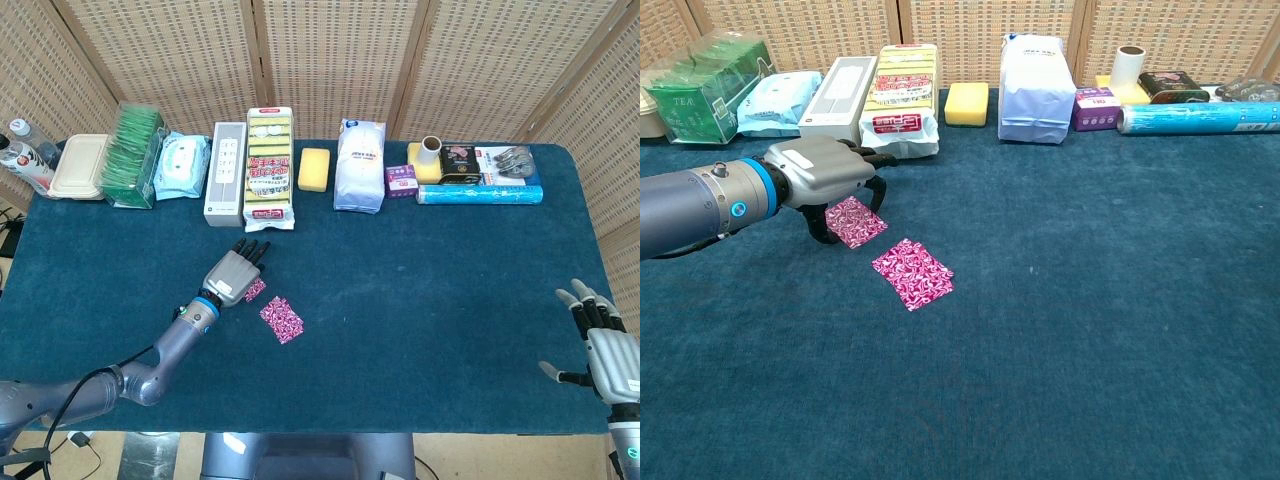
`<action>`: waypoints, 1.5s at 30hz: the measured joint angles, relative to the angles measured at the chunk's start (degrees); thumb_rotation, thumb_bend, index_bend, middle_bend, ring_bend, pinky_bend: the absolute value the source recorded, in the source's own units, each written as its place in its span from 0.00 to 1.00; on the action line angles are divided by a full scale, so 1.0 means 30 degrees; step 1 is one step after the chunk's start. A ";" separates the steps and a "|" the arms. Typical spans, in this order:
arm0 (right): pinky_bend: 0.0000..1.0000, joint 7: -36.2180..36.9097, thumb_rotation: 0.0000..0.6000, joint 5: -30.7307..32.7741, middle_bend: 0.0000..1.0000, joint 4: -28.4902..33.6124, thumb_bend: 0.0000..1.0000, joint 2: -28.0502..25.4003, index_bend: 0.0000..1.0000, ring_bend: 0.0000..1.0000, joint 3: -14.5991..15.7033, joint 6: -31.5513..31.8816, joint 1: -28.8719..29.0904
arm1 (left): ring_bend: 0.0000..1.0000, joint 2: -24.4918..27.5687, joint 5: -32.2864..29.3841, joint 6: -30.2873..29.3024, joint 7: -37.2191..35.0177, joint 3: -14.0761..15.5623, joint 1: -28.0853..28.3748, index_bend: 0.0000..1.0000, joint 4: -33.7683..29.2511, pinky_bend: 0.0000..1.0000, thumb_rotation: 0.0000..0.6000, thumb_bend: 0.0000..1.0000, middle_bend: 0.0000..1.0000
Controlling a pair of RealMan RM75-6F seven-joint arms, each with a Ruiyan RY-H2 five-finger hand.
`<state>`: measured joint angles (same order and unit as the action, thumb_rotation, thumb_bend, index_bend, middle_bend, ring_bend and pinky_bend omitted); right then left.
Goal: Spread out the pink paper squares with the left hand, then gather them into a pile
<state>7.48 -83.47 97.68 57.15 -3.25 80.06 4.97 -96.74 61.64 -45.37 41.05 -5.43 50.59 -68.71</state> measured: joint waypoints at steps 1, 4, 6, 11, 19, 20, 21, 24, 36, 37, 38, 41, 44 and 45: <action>0.00 0.0041 1.00 -0.0011 0.00 -0.0008 0.00 -0.0001 0.10 0.00 0.0001 0.0011 -0.0004 | 0.05 0.0007 -0.0044 -0.0051 0.0062 0.0030 0.0003 0.41 -0.0041 0.10 1.00 0.24 0.00; 0.00 0.0110 1.00 -0.0035 0.00 0.0024 0.00 -0.0038 0.10 0.00 -0.0007 0.0037 -0.0011 | 0.05 0.0077 -0.0087 -0.0229 0.0106 0.0101 0.0003 0.41 -0.0201 0.10 1.00 0.24 0.00; 0.00 0.0128 1.00 -0.0041 0.00 0.0057 0.00 -0.0068 0.10 0.00 -0.0007 0.0038 -0.0013 | 0.05 0.0167 -0.0075 -0.0336 0.0093 0.0112 0.0006 0.41 -0.0368 0.10 1.00 0.24 0.00; 0.00 0.0142 1.00 -0.0060 0.00 0.0052 0.00 -0.0051 0.10 0.00 0.0012 0.0032 -0.0016 | 0.05 0.0525 -0.0071 -0.0518 -0.0004 0.0069 0.0023 0.41 -0.1082 0.10 1.00 0.24 0.00; 0.00 0.0227 1.00 -0.0126 0.00 0.0126 0.00 -0.0119 0.10 0.00 0.0041 0.0050 -0.0031 | 0.05 0.1629 -0.0505 -0.0870 0.0469 0.0015 0.0124 0.41 -0.3832 0.10 1.00 0.24 0.00; 0.00 0.0273 1.00 -0.0149 0.00 0.0142 0.00 -0.0140 0.10 0.00 0.0043 0.0078 -0.0042 | 0.05 0.1739 -0.0646 -0.0937 0.0628 0.0015 0.0164 0.41 -0.4292 0.10 1.00 0.24 0.00; 0.00 0.0288 1.00 -0.0161 0.00 0.0150 0.00 -0.0148 0.10 0.00 0.0042 0.0096 -0.0049 | 0.05 0.1800 -0.0761 -0.0970 0.0720 0.0016 0.0198 0.41 -0.4631 0.10 1.00 0.25 0.00; 0.00 0.0376 1.00 -0.0174 0.00 0.0164 0.00 -0.0182 0.10 0.00 0.0042 0.0128 -0.0069 | 0.05 0.1927 -0.1145 -0.1059 0.1133 0.0058 0.0368 0.41 -0.5570 0.10 1.00 0.25 0.00; 0.00 0.0844 1.00 -0.0241 0.00 0.0143 0.00 -0.0384 0.10 0.00 0.0001 0.0270 -0.0125 | 0.05 0.0466 -0.2937 -0.1379 0.3077 0.0555 0.1338 0.41 -0.6056 0.10 1.00 0.25 0.00; 0.00 0.0879 1.00 -0.0242 0.00 0.0149 0.00 -0.0397 0.10 0.00 -0.0003 0.0287 -0.0135 | 0.05 0.0391 -0.3027 -0.1395 0.3150 0.0576 0.1393 0.41 -0.6094 0.10 1.00 0.25 0.00; 0.00 0.0924 1.00 -0.0273 0.00 0.0170 0.00 -0.0438 0.10 0.00 0.0000 0.0337 -0.0157 | 0.05 0.0318 -0.3109 -0.1442 0.3307 0.0600 0.1456 0.41 -0.6137 0.10 1.00 0.25 0.00; 0.00 0.0966 1.00 -0.0304 0.00 0.0162 0.00 -0.0444 0.10 0.00 0.0007 0.0338 -0.0161 | 0.05 0.0170 -0.3580 -0.1708 0.3795 0.0646 0.1632 0.41 -0.6307 0.10 1.00 0.25 0.00; 0.00 0.0995 1.00 -0.0303 0.00 0.0149 0.00 -0.0433 0.10 0.00 0.0000 0.0341 -0.0157 | 0.05 0.0077 -0.4282 -0.2004 0.4246 0.0651 0.1823 0.41 -0.6616 0.10 1.00 0.25 0.00; 0.00 0.0996 1.00 -0.0300 0.00 0.0139 0.00 -0.0433 0.10 0.00 -0.0003 0.0334 -0.0153 | 0.05 0.0067 -0.4444 -0.2068 0.4314 0.0655 0.1886 0.41 -0.6705 0.10 1.00 0.25 0.00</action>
<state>10.46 -84.36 98.10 55.85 -3.26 81.06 4.51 -96.54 48.31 -51.57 53.99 -3.46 56.25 -88.82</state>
